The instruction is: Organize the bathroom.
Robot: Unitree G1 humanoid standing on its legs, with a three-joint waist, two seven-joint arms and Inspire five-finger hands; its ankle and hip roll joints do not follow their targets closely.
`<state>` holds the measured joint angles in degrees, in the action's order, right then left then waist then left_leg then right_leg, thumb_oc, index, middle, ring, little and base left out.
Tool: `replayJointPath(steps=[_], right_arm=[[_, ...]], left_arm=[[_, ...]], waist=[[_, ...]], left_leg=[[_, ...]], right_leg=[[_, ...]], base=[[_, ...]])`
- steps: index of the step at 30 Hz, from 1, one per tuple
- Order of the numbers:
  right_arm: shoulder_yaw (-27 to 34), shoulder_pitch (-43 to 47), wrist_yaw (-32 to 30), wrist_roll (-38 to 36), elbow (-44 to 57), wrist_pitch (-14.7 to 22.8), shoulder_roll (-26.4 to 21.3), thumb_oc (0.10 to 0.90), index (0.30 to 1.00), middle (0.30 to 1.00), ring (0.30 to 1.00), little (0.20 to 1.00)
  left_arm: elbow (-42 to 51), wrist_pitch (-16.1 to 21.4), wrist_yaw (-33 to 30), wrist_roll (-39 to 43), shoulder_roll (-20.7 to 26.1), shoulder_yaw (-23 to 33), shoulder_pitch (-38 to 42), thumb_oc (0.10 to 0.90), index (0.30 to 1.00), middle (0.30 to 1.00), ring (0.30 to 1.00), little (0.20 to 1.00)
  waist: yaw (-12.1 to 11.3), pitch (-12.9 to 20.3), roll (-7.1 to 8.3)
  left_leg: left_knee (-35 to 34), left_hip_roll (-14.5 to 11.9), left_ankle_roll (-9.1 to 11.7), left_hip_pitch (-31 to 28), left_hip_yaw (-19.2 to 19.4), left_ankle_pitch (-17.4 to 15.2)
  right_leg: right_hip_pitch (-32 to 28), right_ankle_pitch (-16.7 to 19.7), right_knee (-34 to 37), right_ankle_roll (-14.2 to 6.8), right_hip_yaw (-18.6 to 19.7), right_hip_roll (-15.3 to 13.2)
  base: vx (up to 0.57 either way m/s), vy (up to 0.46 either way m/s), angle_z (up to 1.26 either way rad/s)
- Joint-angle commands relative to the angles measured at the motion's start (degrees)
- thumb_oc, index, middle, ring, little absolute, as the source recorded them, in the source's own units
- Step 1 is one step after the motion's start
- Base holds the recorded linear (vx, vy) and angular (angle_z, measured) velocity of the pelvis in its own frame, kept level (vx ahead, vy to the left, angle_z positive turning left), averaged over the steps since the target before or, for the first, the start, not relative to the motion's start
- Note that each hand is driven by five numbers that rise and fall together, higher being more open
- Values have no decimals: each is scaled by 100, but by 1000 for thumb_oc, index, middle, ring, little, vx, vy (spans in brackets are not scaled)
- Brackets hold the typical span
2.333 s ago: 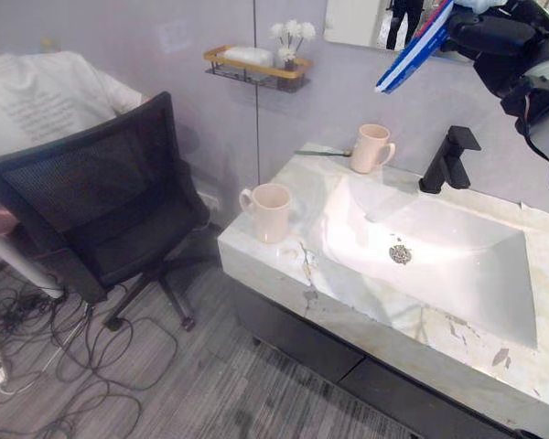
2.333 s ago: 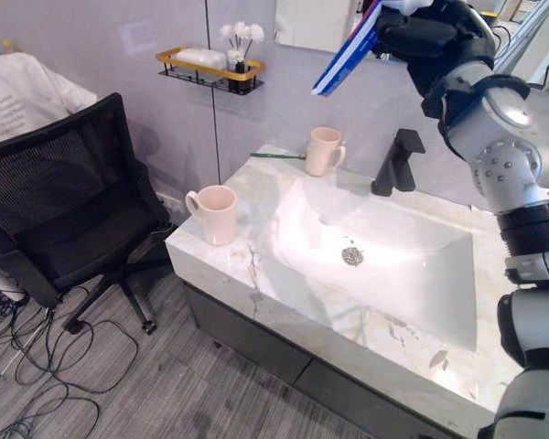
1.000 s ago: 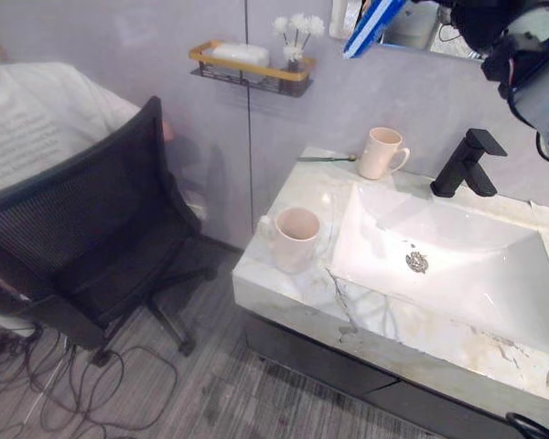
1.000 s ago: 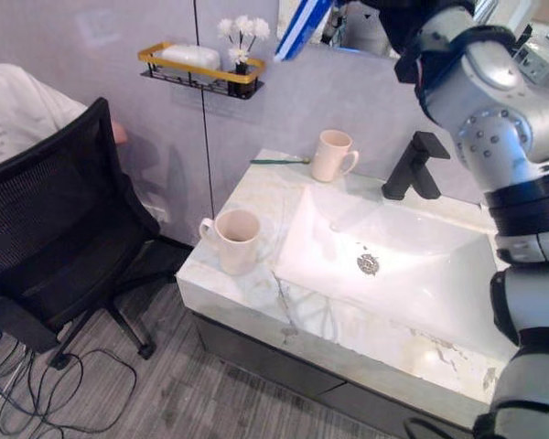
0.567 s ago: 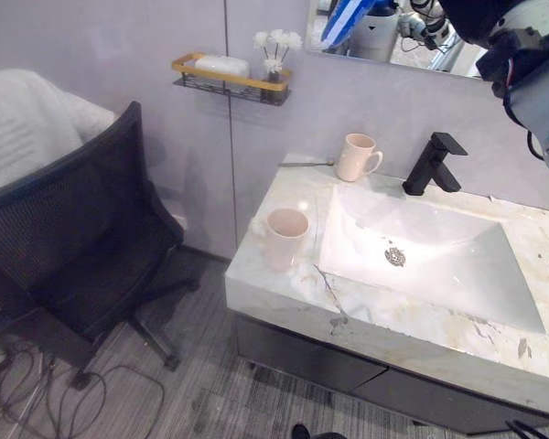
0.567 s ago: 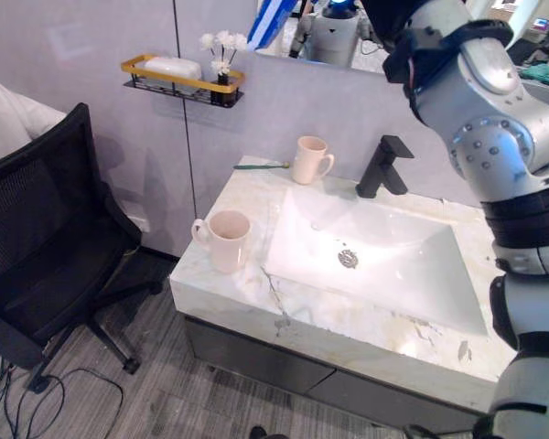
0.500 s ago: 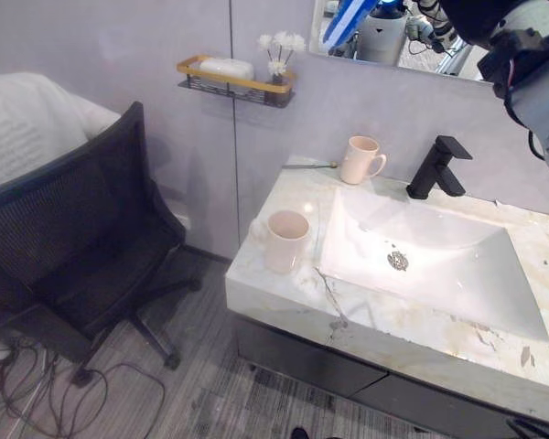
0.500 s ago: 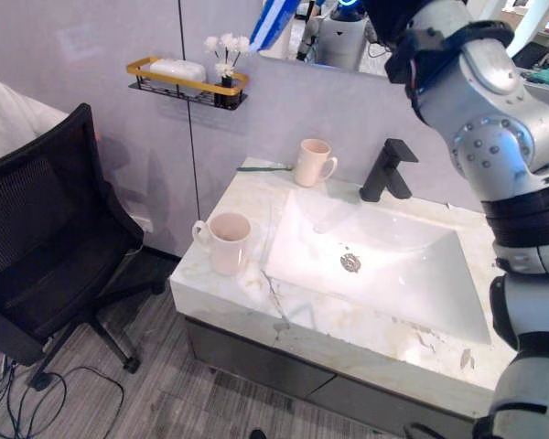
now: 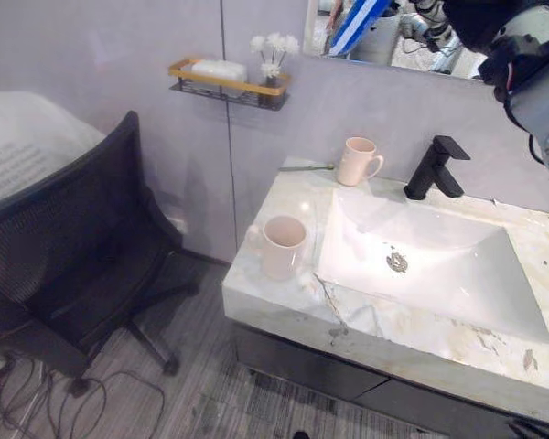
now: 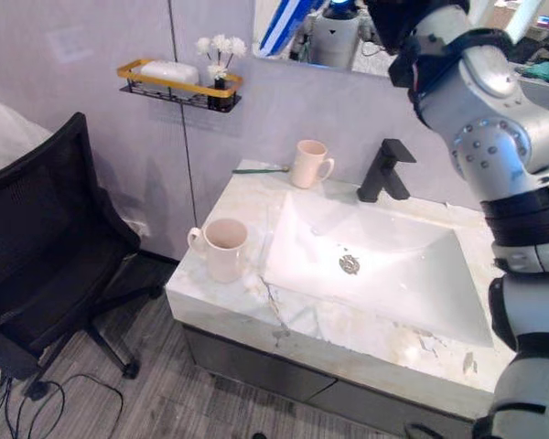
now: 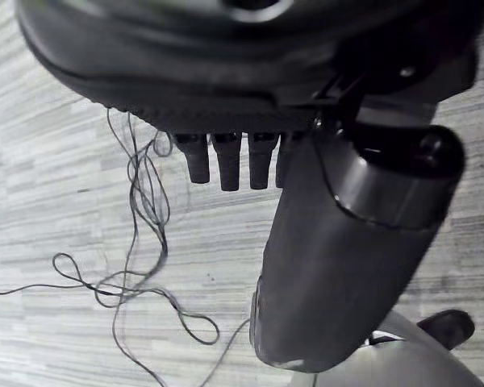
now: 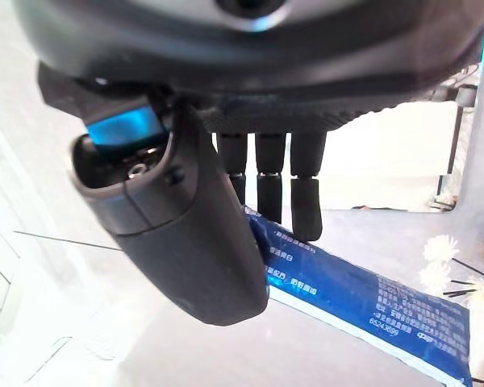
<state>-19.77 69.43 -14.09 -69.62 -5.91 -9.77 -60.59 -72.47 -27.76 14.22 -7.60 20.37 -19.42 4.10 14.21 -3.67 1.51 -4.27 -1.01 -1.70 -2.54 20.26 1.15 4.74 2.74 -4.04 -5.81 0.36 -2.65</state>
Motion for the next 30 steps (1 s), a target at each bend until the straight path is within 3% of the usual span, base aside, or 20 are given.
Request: replayJointPath(steps=[1, 3, 4, 5, 8, 12, 18, 21, 22, 23, 25, 27, 29, 30], right_arm=[[934, 471, -181, -71, 80, 579, 145, 400, 300, 300, 300, 300], [953, 523, -240, 94, 132, 470, 284, 400, 300, 300, 300, 300], [921, 475, -196, 279, 93, 496, 391, 400, 300, 300, 300, 300], [864, 392, -107, 525, 40, 558, 506, 400, 300, 300, 300, 300], [710, 522, -330, 832, 30, 356, 655, 400, 300, 300, 300, 300], [649, 609, -19, 791, -468, 511, 611, 400, 300, 300, 300, 300], [598, 767, 84, 487, -492, 438, 481, 400, 300, 300, 300, 300], [489, 869, 7, 317, -490, 443, 442, 400, 300, 300, 300, 300], [426, 914, -42, 238, -496, 480, 435, 400, 300, 300, 300, 300], [362, 967, -86, 129, -460, 506, 475, 400, 300, 300, 300, 300], [284, 1017, -139, 71, -439, 507, 553, 400, 300, 300, 300, 300], [181, 1095, -206, 198, -563, 427, 669, 400, 300, 300, 300, 300], [181, 1021, 9, 473, -837, 600, 784, 400, 300, 300, 300, 300], [231, 932, 71, 677, -927, 719, 846, 400, 300, 300, 300, 300]], left_arm=[[-309, -386, -234, 85, 551, -54, -226, 800, 900, 900, 900, 900], [-290, -470, -212, 57, 622, -142, -156, 800, 900, 900, 900, 900], [-350, -474, -232, 38, 613, -185, -101, 800, 900, 900, 900, 900], [-387, -516, -359, 91, 604, -210, -110, 800, 900, 900, 900, 900], [-411, -455, -189, -273, 547, -257, -153, 800, 900, 900, 900, 900], [-450, -409, -280, -131, 426, -245, -178, 800, 900, 900, 900, 900], [-476, -385, -444, 68, 476, -159, -150, 800, 900, 900, 900, 900], [-462, -277, -573, 55, 519, -64, -187, 800, 900, 900, 900, 900], [-450, -216, -603, 69, 534, -42, -211, 800, 900, 900, 900, 900], [-463, -160, -670, 142, 529, 20, -259, 800, 900, 900, 900, 900], [-467, -189, -734, 239, 508, 82, -275, 800, 900, 900, 900, 900], [-540, -236, -485, -114, 464, 129, -247, 800, 900, 900, 900, 900], [-596, -170, -349, -260, 432, 1, -229, 800, 900, 900, 900, 900], [-589, -147, -254, -389, 390, -60, -215, 800, 900, 900, 900, 900]], waist=[[-247, 266, -133], [-283, 224, -94], [-418, 263, -6], [-576, 294, 127], [-754, 330, 248], [-778, 351, 243], [-664, 491, 208], [-700, 483, 290], [-776, 440, 368], [-992, 346, 513], [-1140, 261, 602], [-1147, 225, 608], [-1112, 216, 544], [-975, 247, 365]], left_leg=[[1396, -98, -56, 389, -298, -1095], [1618, -139, -57, 629, -316, -1004], [1801, -123, 30, 861, -347, -1064], [2099, -217, 181, 1225, -313, -847], [2006, -210, 289, 1278, -484, -721], [1604, -185, 314, 1070, -635, -586], [1017, -221, 334, 597, -692, -421], [1269, -323, 406, 678, -814, -473], [1591, -423, 460, 873, -1048, -480], [2162, -451, 519, 1221, -1767, -421], [2465, -422, 466, 1386, -2162, -494], [2432, -538, 385, 1238, -1891, -576], [2415, -341, 301, 1122, -1659, -826], [1991, -233, 287, 856, -1066, -849]], right_leg=[[385, -1036, -2562, -593, -65, -661], [369, -1178, -2406, -497, -2, -622], [63, -1335, -2029, -430, -132, -603], [-391, -1125, -1289, -322, -407, -482], [-664, -1103, -736, -236, -545, -333], [-691, -1112, -649, -222, -581, -243], [-485, -1043, -648, -226, -595, -122], [-490, -1166, -733, -117, -558, -37], [-495, -1198, -800, -27, -506, 15], [-556, -1156, -791, 69, -403, 74], [-577, -1066, -733, 126, -397, 115], [-605, -1051, -688, 208, -535, 144], [-608, -1028, -643, 182, -576, 90], [-493, -1025, -705, 90, -706, 65]], base=[[-160, -28, -14], [-159, -116, -49], [-240, -274, -44], [-164, -293, -3], [-117, -139, -27], [-55, -61, -9], [-39, -56, 2], [-69, -136, 5], [-84, -184, 7], [-85, -199, 15], [-47, -100, -36], [2, 46, -94], [27, 229, 4], [66, 367, 31]])
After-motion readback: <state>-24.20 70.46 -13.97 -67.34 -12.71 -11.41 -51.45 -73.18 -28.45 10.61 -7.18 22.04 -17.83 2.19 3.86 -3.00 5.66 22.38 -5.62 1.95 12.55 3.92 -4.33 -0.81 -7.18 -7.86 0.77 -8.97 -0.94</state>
